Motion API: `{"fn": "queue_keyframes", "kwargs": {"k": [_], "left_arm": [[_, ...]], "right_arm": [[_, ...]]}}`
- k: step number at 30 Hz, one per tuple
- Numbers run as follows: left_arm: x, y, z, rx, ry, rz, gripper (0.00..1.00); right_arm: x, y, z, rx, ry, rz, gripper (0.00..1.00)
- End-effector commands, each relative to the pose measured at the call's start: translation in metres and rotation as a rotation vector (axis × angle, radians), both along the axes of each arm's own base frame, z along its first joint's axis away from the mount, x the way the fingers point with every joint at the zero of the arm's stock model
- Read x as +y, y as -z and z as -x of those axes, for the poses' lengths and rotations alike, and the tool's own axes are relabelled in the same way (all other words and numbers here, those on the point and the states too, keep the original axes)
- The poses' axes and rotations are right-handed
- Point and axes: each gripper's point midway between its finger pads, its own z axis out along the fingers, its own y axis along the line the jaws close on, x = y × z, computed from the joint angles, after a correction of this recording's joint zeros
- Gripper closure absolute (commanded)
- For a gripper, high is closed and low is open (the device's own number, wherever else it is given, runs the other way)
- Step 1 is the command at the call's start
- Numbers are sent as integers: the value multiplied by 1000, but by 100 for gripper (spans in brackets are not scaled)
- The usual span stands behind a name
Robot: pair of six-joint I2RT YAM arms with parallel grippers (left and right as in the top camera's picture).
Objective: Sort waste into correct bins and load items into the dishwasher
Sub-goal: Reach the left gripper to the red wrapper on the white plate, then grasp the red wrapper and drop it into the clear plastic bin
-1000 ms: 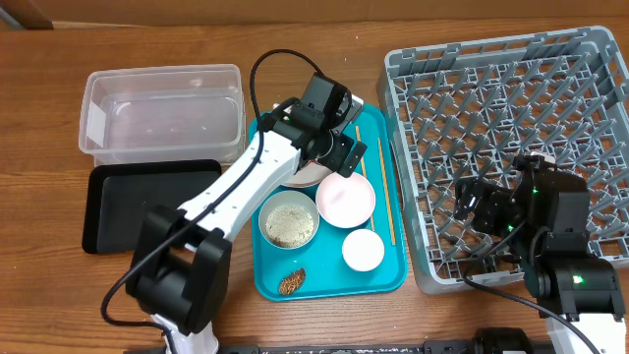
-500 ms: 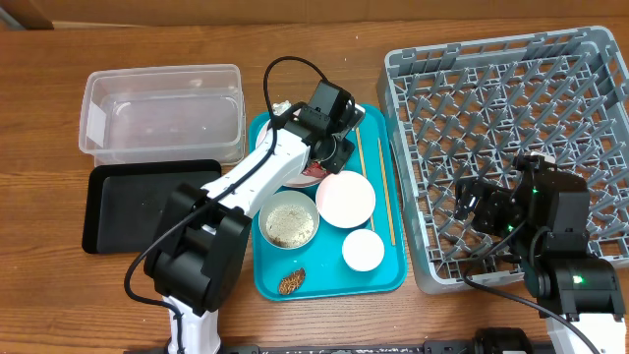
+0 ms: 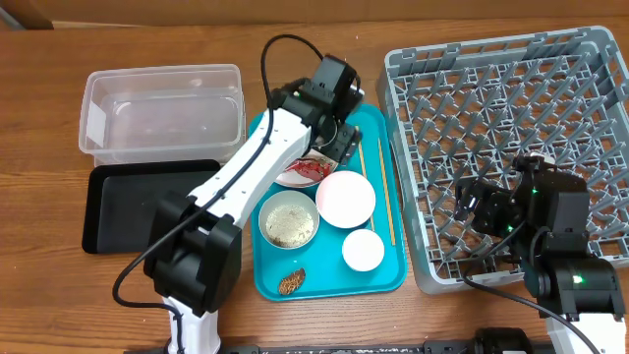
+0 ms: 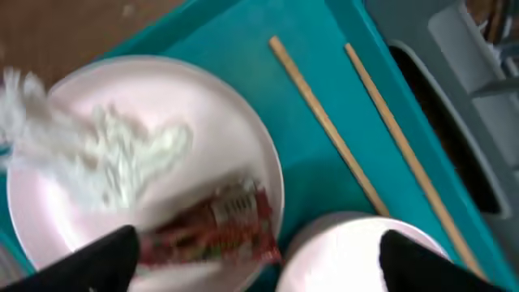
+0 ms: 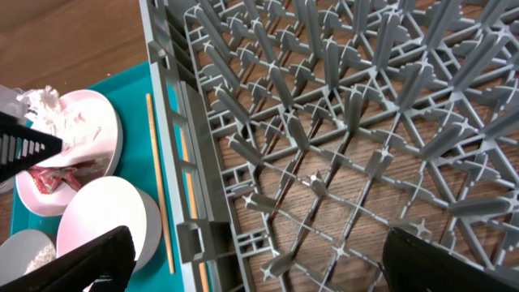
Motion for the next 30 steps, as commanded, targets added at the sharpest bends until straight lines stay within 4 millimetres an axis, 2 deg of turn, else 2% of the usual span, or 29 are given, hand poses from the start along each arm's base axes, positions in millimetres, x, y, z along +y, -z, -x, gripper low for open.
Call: {"fn": "queue_keyframes", "kwargs": {"k": [1,4,7,13,15,17,18,19,20,22,24,25,30], "left_arm": [[13,-3,12,160,-465,110,0],[13,4,28,314,-744,188,0],[16,11,28,338,-933,212,0],[29,29,32,325,-1051,179,0],[33,41,35,322,-1057,160,2],[34,49,34,311,-1058,162,8],[37,55,33,294,-1061,159,16],[38,60,32,281,-1062,158,19],[39,62,30,266,-1064,158,25],[44,62,26,237,-1071,147,48],[44,62,26,236,-1071,146,57],[44,63,27,237,-1071,144,61],[39,67,31,246,-1058,131,61]], "right_arm": [[-3,-13,-3,-39,6,12,0],[-3,-13,-3,-39,6,12,0],[-3,-13,-3,-38,5,12,0],[-3,-13,-3,-38,5,12,0],[-3,-13,-3,-38,5,12,0],[-3,-13,-3,-38,6,11,0],[-3,-13,-3,-38,6,11,0],[-3,-13,-3,-38,6,11,0],[-3,-13,-3,-38,6,11,0],[-3,-13,-3,-38,6,11,0],[-3,-13,-3,-38,6,11,0],[-3,-13,-3,-38,6,11,0],[-3,-13,-3,-38,6,11,0]]}}
